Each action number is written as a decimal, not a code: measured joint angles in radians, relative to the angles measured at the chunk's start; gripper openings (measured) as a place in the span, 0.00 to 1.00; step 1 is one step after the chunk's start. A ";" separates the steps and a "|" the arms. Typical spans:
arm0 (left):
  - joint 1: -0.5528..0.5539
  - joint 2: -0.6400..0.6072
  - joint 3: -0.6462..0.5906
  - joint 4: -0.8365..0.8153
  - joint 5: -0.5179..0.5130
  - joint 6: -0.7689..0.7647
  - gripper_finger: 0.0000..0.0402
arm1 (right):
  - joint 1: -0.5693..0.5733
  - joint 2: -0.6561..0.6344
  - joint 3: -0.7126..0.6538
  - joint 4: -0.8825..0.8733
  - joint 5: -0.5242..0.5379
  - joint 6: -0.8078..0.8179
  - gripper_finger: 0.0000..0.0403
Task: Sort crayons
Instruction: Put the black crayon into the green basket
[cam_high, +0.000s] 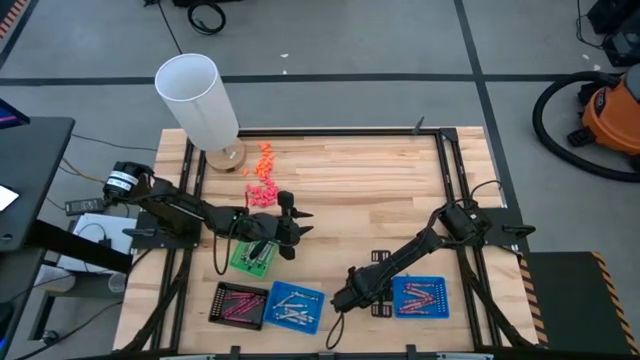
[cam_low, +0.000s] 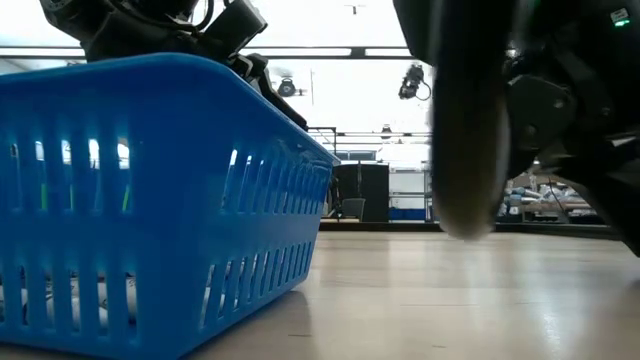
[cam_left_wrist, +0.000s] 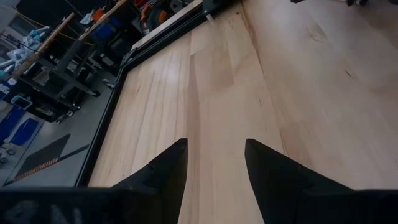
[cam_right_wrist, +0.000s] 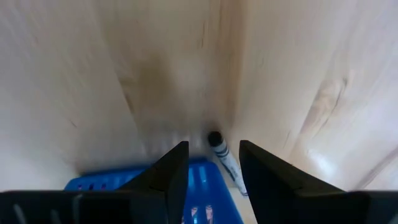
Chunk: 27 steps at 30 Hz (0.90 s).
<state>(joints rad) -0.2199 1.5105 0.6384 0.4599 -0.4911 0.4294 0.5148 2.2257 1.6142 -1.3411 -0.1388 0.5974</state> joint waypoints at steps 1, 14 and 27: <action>0.000 0.000 0.000 0.000 0.000 0.000 0.43 | 0.000 0.000 -0.002 -0.001 -0.002 0.001 0.38; 0.000 0.000 0.000 -0.001 0.000 0.000 0.43 | 0.001 -0.004 -0.047 0.012 -0.004 -0.064 0.37; 0.000 0.000 0.001 -0.001 0.000 0.004 0.43 | 0.001 -0.005 -0.054 0.042 0.025 -0.198 0.26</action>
<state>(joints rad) -0.2199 1.5108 0.6392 0.4592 -0.4915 0.4332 0.5162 2.2211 1.5600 -1.2992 -0.1133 0.3997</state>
